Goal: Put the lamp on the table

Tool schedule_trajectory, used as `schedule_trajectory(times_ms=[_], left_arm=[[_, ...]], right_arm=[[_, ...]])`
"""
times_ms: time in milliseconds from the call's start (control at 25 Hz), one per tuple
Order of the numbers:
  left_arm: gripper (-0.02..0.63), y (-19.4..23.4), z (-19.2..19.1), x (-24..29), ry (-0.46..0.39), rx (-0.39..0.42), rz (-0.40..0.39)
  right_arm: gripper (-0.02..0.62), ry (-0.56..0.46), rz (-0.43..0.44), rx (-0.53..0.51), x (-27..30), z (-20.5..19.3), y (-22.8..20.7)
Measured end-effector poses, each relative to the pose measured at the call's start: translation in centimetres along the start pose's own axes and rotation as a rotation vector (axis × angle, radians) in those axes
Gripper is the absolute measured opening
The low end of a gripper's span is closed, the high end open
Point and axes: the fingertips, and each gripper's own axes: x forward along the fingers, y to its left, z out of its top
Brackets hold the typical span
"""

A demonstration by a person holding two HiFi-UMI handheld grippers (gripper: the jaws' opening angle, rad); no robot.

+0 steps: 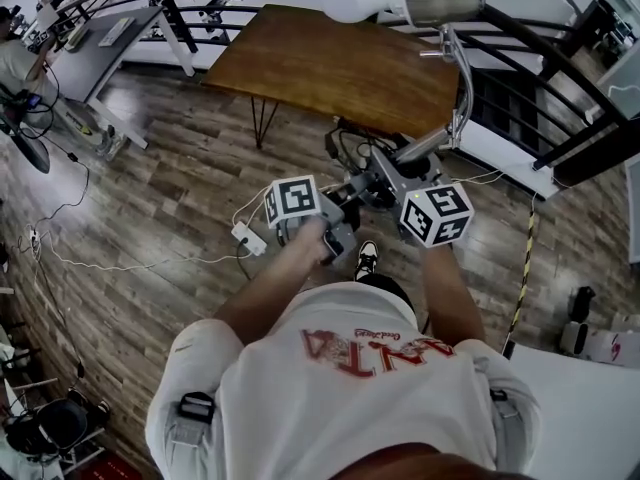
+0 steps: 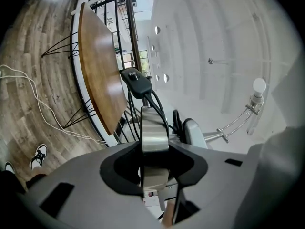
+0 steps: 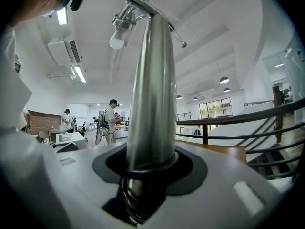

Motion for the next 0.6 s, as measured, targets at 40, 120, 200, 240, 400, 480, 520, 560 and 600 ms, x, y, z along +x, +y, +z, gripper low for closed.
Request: schedule_trajectory(times_ms=[40,120,200,240,400,480,520,560,600], left_arm=[[0.149,0.1,0.7,0.6,-0.003,0.002,0.003],[0.149,0.2,2.1,1.9,-0.010,0.005,0.009],[0.149,0.4,3.2,3.3,-0.020,0.004,0.015],[0.149,0.4,3.6,4.1,-0.024,0.002,0.017],[0.149,0.1,5.0,7.1,-0.047,-0.001,0.011],[0.149,0.0,6.2,9.3,-0.066,-0.002,0.011],[0.149,0.0,6.8,10.4,-0.075,-0.003,0.013],[0.149,-0.1,7.4,11.4,-0.085,-0.004,0.016],[0.149,-0.3,7.7,12.1,-0.094,-0.006,0.018]], right_arm=[[0.195,-0.001,0.005,0.002,0.6,0.2,-0.6],[0.195,-0.002,0.016,0.005,1.8,0.5,-2.1],[0.195,0.002,0.028,0.011,2.7,0.7,-3.7],[0.195,0.004,0.032,0.013,3.1,0.9,-4.5],[0.195,0.006,0.050,0.004,4.0,1.9,-7.5],[0.195,0.009,0.068,0.002,4.9,2.5,-9.8],[0.195,0.010,0.078,0.002,5.4,2.8,-10.9],[0.195,0.012,0.088,0.001,5.8,3.1,-11.9],[0.195,0.014,0.097,-0.001,6.0,3.5,-12.7]])
